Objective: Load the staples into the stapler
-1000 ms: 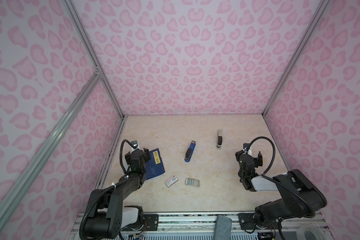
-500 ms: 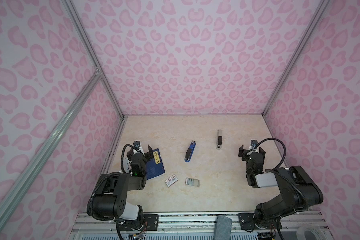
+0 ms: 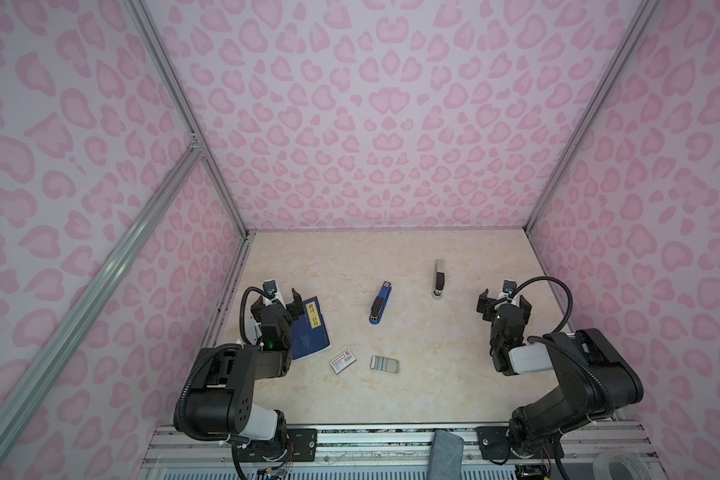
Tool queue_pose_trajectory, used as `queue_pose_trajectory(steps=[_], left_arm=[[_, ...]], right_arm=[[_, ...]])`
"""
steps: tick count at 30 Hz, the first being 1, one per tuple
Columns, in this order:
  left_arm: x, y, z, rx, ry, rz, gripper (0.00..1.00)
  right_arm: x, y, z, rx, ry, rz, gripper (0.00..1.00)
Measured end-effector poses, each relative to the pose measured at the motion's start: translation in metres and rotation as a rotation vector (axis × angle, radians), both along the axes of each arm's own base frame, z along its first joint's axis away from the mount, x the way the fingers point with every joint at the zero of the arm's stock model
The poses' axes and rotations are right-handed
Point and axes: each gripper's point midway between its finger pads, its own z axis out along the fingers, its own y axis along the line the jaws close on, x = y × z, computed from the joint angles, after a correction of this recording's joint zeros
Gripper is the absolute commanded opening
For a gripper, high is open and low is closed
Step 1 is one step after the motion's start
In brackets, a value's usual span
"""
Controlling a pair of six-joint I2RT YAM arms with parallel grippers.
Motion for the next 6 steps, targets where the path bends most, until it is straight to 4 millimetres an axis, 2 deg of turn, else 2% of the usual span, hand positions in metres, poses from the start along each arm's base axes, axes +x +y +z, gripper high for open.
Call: queue_pose_trajectory(steps=[6], left_arm=[[0.0019, 0.0032, -0.0026, -0.015, 0.015, -0.003, 0.97]], right_arm=[[-0.0001, -0.0007, 0.0007, -0.001, -0.003, -0.004, 0.99]])
